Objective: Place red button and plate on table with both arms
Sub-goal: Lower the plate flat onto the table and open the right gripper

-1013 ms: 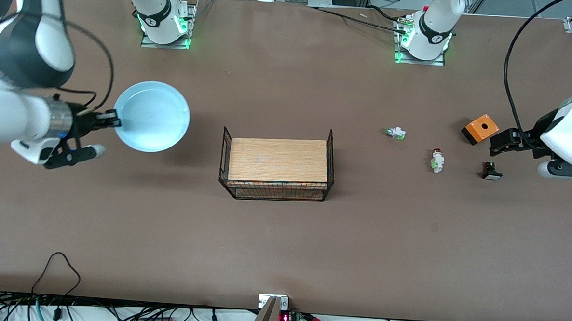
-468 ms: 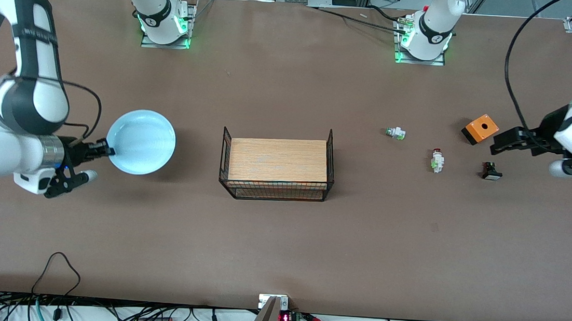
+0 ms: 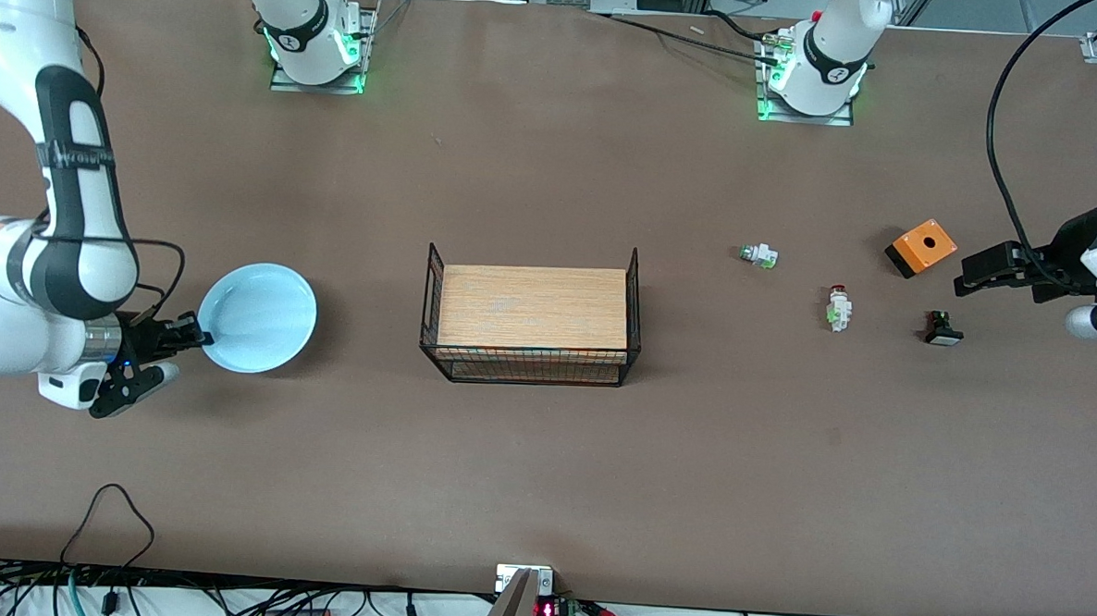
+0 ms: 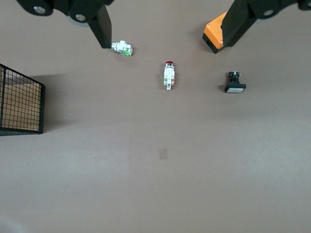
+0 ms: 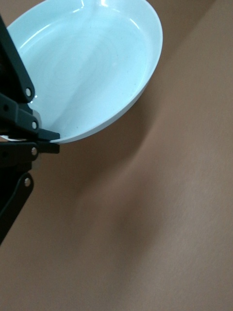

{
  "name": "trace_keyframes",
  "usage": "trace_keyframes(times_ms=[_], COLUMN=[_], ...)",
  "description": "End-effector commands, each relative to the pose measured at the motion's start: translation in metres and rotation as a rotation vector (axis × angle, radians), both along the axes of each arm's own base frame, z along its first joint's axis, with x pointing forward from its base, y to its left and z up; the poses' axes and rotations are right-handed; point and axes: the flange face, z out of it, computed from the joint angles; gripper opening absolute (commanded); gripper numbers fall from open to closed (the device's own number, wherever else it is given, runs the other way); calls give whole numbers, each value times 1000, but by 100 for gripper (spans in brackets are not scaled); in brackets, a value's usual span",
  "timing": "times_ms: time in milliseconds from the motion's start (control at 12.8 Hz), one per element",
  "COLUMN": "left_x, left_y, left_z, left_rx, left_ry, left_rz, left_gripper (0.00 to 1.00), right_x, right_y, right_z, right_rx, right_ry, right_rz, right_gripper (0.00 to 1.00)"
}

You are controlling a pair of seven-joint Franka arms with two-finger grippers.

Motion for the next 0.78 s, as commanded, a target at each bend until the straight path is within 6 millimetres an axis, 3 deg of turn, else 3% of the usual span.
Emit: trace_keyframes(times_ms=[0, 312, 545, 701], left_x=[-6, -8, -9, -9], left_y=[8, 7, 7, 6], left_z=[-1, -1, 0, 0], left_rx=[-24, -25, -25, -26], left_ry=[11, 23, 23, 21], left_rz=[-4, -6, -6, -8], left_gripper=[100, 100, 100, 100], right_x=[2, 2, 4, 5], right_y=[-17, -29, -30, -27], right_z=[-39, -81, -89, -85], right_rx=[125, 159, 154, 158], right_ry=[-32, -71, -88, -85], right_rz=[-10, -3, -2, -10], right_gripper=[0, 0, 1, 13])
